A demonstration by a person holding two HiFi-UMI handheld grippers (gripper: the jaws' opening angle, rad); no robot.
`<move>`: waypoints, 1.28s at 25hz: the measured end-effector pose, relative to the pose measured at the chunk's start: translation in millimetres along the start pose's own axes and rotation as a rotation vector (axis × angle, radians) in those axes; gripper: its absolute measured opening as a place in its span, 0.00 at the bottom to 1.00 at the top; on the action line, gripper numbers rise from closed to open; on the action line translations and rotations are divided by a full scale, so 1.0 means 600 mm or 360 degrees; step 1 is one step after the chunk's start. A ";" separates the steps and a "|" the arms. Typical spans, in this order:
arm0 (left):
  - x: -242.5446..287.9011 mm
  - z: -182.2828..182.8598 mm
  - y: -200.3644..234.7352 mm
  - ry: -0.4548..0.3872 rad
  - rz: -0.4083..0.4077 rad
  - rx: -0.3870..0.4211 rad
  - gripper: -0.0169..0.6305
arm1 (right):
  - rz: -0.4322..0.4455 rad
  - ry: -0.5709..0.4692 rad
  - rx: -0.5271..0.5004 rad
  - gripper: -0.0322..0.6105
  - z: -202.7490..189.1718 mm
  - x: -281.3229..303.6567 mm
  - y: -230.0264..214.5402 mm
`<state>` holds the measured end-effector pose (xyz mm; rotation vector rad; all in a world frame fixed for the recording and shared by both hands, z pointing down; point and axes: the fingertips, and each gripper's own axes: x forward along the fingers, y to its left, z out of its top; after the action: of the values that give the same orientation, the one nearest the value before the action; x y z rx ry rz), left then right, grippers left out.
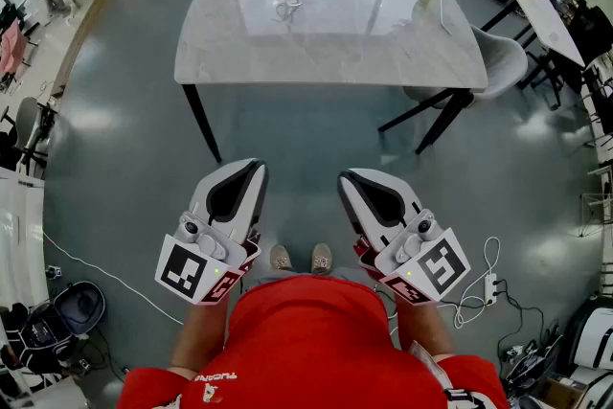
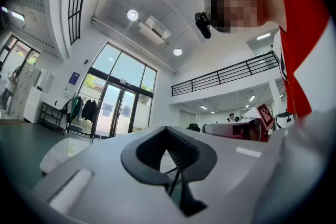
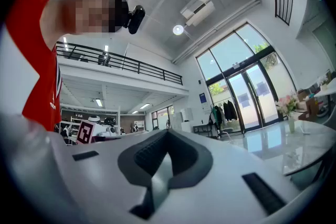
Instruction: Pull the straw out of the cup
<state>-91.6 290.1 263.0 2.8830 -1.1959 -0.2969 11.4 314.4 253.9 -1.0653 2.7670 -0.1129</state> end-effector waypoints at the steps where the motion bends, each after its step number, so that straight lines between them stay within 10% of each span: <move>1: 0.001 0.000 0.000 0.0001 -0.0002 0.0000 0.03 | 0.0000 -0.0001 0.0000 0.05 0.001 0.001 0.000; 32: 0.052 -0.001 -0.029 0.0004 0.0096 0.0084 0.03 | 0.0023 -0.0024 0.0002 0.05 0.026 -0.059 -0.090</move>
<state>-57.7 280.4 256.8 2.8834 -1.3072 -0.2645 75.5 298.1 250.4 -1.0417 2.7605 -0.1040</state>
